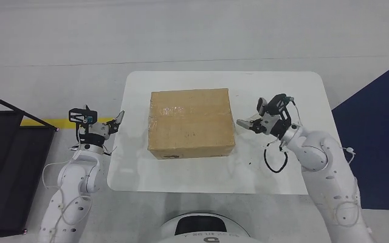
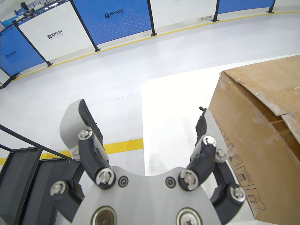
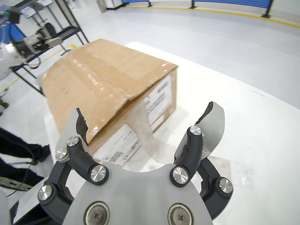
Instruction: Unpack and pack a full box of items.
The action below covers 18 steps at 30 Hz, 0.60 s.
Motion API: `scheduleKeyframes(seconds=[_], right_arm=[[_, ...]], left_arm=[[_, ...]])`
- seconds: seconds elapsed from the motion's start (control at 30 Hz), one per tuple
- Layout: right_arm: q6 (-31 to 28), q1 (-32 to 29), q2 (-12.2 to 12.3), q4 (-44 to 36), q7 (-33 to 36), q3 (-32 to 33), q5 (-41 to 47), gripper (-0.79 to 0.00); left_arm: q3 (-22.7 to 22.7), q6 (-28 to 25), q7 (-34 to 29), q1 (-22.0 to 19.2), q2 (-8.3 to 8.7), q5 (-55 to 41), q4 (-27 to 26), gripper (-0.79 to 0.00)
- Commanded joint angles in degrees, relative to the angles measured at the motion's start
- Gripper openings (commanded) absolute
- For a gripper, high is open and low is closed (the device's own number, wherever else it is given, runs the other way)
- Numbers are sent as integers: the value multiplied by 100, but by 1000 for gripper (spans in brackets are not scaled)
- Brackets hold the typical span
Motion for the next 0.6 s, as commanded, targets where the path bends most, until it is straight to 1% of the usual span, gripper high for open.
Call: scheduleKeyframes(seconds=[0.0, 0.1, 0.27, 0.43, 0.57], right_arm=[[248, 201, -19, 255, 56, -152, -83, 0], [492, 464, -51, 498, 201, -428, -267, 0], [689, 739, -92, 670, 277, -775, -520, 0], [695, 845, -105, 703, 313, -904, -507, 0], [487, 863, -97, 678, 389, -902, -212, 0]], left_arm=[[0, 0, 0, 0, 0, 0, 0, 0], [0, 0, 0, 0, 0, 0, 0, 0], [0, 0, 0, 0, 0, 0, 0, 0], [0, 0, 0, 0, 0, 0, 0, 0], [0, 0, 0, 0, 0, 0, 0, 0]])
